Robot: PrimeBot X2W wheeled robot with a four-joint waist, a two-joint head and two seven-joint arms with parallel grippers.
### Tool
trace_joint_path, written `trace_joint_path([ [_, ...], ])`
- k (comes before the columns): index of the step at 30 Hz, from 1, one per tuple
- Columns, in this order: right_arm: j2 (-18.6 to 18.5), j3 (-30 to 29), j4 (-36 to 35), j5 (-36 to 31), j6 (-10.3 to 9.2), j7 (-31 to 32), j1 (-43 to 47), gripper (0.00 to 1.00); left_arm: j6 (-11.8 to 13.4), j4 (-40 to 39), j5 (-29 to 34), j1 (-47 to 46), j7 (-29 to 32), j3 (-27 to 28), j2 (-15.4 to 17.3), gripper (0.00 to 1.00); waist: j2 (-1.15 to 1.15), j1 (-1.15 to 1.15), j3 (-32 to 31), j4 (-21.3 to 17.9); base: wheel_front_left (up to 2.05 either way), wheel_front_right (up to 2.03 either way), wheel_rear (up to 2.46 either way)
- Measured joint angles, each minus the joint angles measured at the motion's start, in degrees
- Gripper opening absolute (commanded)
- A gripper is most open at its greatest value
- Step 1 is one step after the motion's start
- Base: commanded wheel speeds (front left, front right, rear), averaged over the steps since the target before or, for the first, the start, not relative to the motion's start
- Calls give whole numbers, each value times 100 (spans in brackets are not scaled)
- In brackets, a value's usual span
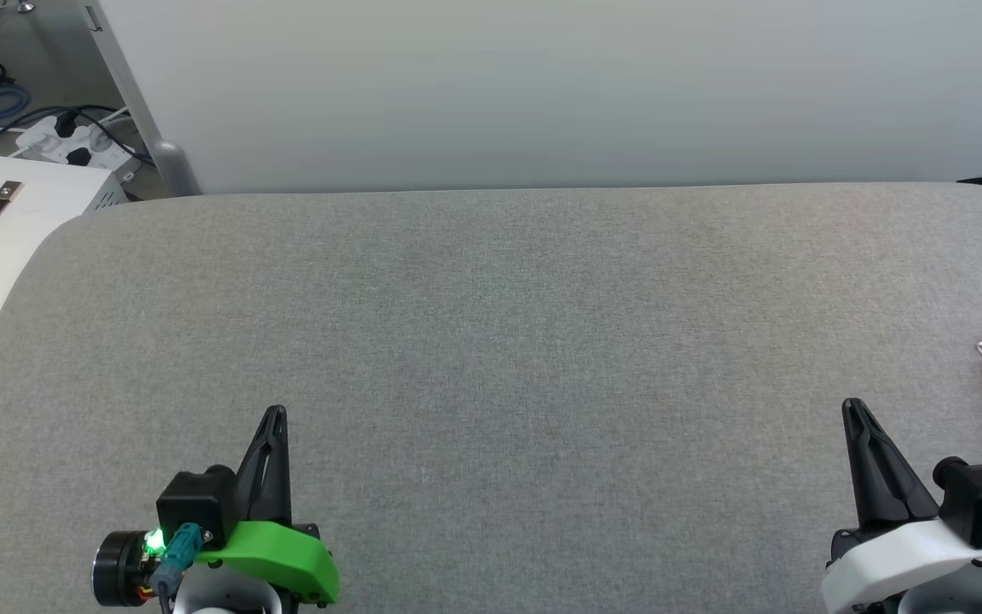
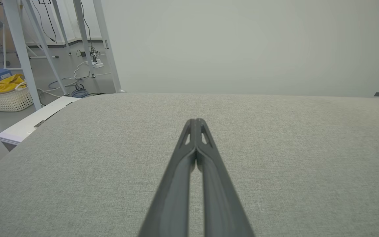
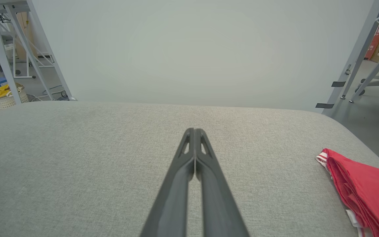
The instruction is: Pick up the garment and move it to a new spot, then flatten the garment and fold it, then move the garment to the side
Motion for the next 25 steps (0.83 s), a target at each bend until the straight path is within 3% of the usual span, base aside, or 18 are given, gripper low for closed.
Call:
trace_joint_path([
  [25, 0, 68, 236, -129, -1, 62, -133, 0, -37, -182, 286, -2, 304, 148, -107, 0, 0, 0, -15, 13, 0, 0, 0],
])
